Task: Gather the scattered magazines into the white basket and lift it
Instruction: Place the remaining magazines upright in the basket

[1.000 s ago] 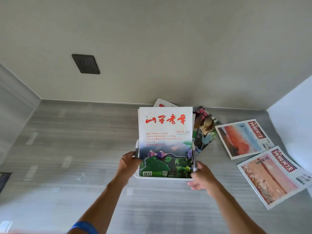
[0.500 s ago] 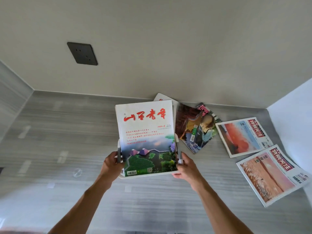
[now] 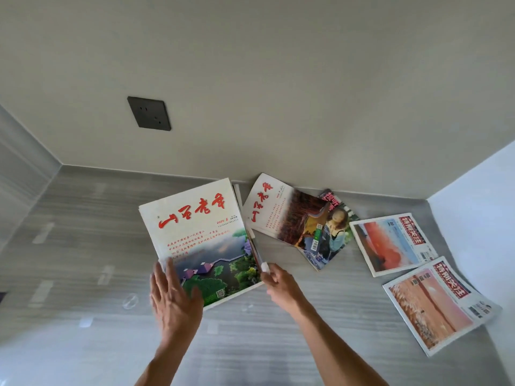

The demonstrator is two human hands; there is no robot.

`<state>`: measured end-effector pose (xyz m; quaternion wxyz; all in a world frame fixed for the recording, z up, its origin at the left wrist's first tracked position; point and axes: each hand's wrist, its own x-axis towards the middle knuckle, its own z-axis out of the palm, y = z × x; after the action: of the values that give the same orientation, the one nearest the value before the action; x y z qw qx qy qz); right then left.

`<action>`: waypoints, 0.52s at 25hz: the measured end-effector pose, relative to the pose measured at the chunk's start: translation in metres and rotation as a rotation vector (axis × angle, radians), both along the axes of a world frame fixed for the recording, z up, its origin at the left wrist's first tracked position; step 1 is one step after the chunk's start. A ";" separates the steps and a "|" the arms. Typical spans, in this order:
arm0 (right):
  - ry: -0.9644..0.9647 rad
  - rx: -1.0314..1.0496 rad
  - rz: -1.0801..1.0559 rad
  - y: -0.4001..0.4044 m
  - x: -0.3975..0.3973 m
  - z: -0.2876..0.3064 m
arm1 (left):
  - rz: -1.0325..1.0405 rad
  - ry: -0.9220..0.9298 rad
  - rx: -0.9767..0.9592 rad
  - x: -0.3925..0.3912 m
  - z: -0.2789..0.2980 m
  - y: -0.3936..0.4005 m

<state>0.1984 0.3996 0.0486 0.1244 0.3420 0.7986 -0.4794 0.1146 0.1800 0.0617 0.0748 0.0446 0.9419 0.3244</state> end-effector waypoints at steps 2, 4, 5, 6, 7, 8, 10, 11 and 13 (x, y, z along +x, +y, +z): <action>-0.102 0.249 0.106 0.010 0.039 0.000 | -0.143 0.082 0.147 0.018 0.017 0.039; -0.204 0.437 0.135 0.029 0.080 -0.005 | -0.296 0.038 0.216 0.029 0.022 0.085; -0.233 0.492 0.130 0.042 0.094 -0.005 | -0.354 0.015 0.223 0.032 0.023 0.107; -0.248 0.519 0.115 0.056 0.101 -0.005 | -0.397 -0.004 0.212 0.033 0.021 0.126; -0.251 0.543 0.105 0.072 0.104 -0.005 | -0.433 -0.017 0.187 0.034 0.017 0.140; -0.243 0.566 0.109 0.090 0.103 -0.006 | -0.449 -0.026 0.163 0.037 0.010 0.151; -0.184 0.613 0.179 0.125 0.085 -0.011 | -0.430 -0.062 0.133 0.045 -0.001 0.165; -0.127 0.617 0.233 0.141 0.073 -0.015 | -0.395 -0.073 0.131 0.050 -0.005 0.170; -0.044 0.559 0.412 0.162 0.046 -0.025 | -0.342 -0.019 0.161 0.062 -0.011 0.176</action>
<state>0.2445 0.5619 0.0234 0.1373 0.2048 0.9483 -0.1997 0.1764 0.3558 0.0503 0.1341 0.2068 0.8909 0.3815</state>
